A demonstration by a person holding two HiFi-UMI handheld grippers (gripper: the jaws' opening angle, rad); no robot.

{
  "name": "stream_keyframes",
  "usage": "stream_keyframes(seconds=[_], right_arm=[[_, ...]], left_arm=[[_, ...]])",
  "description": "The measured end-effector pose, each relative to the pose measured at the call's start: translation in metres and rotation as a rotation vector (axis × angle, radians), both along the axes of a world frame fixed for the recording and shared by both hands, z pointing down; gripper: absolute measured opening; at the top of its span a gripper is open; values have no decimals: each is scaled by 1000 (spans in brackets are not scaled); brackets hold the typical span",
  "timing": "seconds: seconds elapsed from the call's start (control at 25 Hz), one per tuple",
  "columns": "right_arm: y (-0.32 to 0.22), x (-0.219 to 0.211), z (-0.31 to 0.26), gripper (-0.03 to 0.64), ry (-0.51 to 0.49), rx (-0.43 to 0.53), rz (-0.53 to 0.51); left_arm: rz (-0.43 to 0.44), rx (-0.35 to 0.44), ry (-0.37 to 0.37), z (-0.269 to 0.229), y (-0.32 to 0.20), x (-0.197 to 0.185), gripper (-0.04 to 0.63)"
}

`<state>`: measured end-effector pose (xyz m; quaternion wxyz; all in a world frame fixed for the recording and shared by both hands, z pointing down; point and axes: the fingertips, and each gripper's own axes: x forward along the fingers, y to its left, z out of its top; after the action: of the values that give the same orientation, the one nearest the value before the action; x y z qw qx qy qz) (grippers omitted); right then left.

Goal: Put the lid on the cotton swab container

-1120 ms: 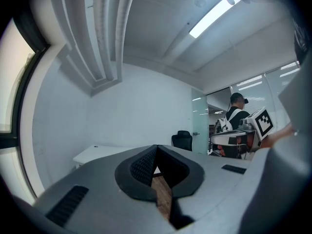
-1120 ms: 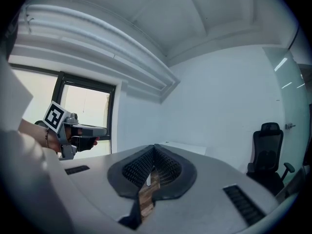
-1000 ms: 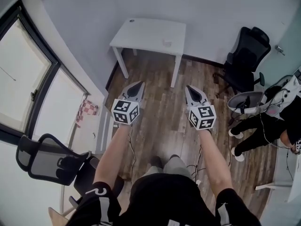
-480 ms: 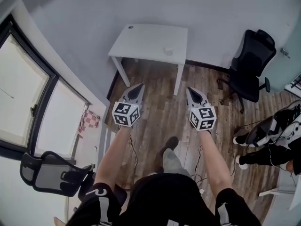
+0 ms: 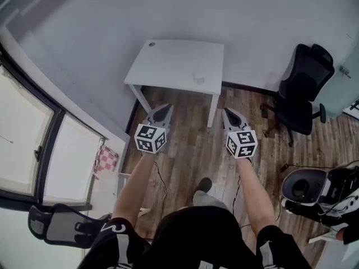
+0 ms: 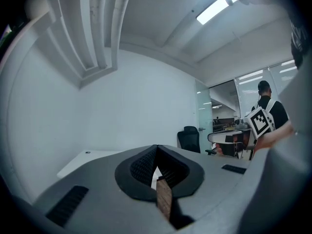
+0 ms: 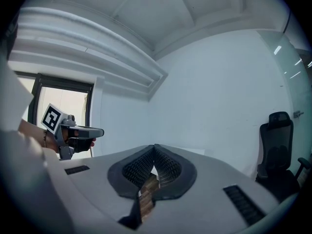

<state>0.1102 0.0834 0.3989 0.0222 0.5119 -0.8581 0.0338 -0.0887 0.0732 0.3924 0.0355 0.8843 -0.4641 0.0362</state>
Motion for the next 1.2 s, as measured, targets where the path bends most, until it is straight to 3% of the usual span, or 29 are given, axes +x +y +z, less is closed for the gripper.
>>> stream_keyframes(seconds=[0.52,1.2], right_arm=[[-95,36,12,12,-30,-23,1],[-155,33,26,12,-40,-61,-4]], left_arm=[[16,0,-30,6,-96,34,23],[34,-50,-20,33,-153,34,23]])
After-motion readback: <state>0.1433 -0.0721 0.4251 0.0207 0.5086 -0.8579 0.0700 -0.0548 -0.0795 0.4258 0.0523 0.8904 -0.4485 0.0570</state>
